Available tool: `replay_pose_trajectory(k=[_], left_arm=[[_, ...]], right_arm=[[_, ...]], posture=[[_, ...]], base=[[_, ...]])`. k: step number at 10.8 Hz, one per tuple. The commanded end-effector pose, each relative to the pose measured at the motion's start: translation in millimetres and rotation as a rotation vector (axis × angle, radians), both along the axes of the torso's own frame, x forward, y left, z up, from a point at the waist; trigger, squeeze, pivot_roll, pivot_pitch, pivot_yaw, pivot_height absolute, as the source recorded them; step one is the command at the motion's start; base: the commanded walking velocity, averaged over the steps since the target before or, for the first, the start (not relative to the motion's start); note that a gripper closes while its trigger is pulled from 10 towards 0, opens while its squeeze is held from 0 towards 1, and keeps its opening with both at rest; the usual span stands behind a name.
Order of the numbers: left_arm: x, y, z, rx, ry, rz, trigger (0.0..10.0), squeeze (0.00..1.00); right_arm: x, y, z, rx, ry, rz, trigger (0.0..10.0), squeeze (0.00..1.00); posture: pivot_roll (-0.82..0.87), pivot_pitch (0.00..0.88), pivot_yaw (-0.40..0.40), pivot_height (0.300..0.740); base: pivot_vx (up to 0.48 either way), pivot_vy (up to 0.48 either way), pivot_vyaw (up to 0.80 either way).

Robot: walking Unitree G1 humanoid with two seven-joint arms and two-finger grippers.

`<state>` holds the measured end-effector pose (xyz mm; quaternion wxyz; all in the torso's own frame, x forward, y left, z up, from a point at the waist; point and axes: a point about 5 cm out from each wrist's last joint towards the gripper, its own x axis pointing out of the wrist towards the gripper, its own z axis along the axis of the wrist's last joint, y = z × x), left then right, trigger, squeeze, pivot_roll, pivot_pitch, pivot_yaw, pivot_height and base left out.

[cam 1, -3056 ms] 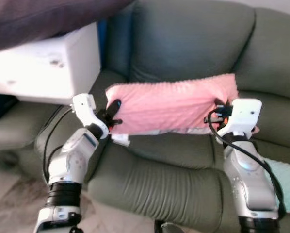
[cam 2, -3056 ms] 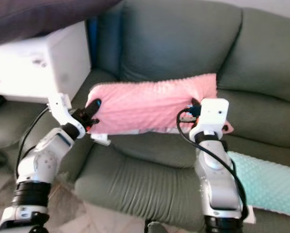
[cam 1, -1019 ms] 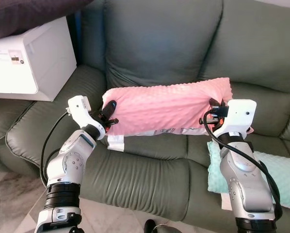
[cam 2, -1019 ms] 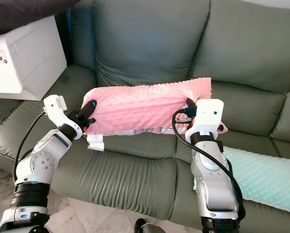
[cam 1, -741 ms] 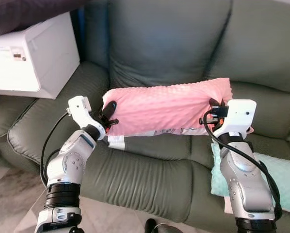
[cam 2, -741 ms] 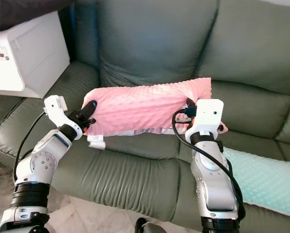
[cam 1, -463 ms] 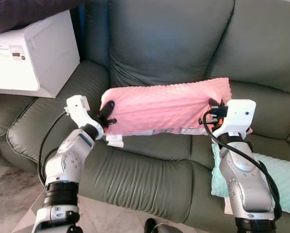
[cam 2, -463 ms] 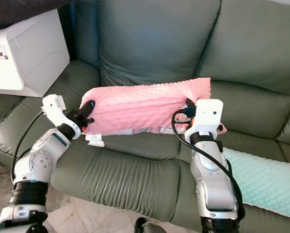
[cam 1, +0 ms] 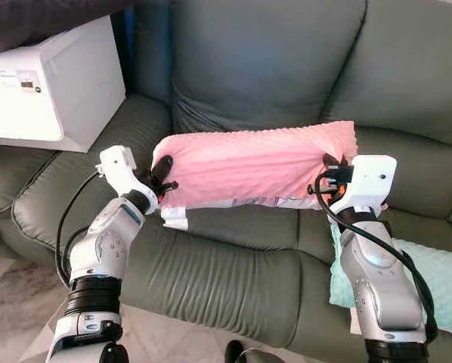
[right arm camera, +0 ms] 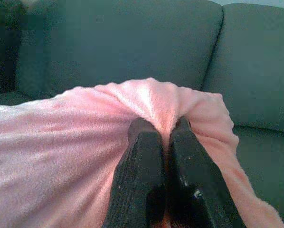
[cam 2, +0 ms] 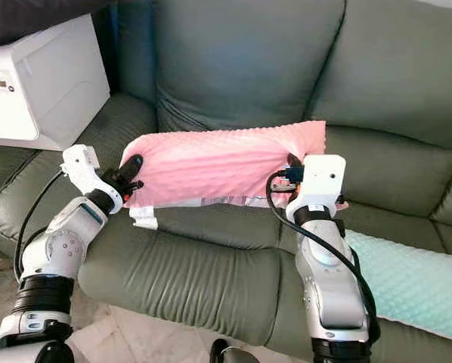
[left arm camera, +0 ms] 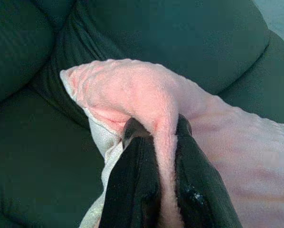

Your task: Move the pillow to the sofa

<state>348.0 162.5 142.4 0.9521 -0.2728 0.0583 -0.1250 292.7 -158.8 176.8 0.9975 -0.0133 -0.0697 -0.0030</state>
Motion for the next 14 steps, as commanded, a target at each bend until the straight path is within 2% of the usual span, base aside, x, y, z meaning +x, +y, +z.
replay_pose_trajectory(k=[1, 8, 14], left_arm=[[1.8, 8.8, 3.3, 0.022, -0.001, 0.031, 10.0, 0.00], [-1.0, 1.1, -1.3, 0.035, 0.011, -0.003, 10.0, 0.00], [-2.9, -2.6, 0.5, 0.035, -0.007, -0.026, 10.0, 0.00]], right_arm=[[-1.9, -4.9, 5.2, 0.002, -0.020, -0.022, 10.0, 0.00], [-2.4, -6.0, 4.0, -0.001, -0.012, -0.029, 10.0, 0.00], [-0.6, -4.7, 1.1, -0.023, 0.010, -0.032, 10.0, 0.00]], posture=[[-0.14, 0.114, -0.061, 0.740], [-0.14, 0.120, -0.062, 0.740], [-0.13, 0.123, -0.066, 0.740]], base=[[0.000, 0.480, 0.00], [0.000, 0.461, 0.00], [0.000, 0.000, 0.00]])
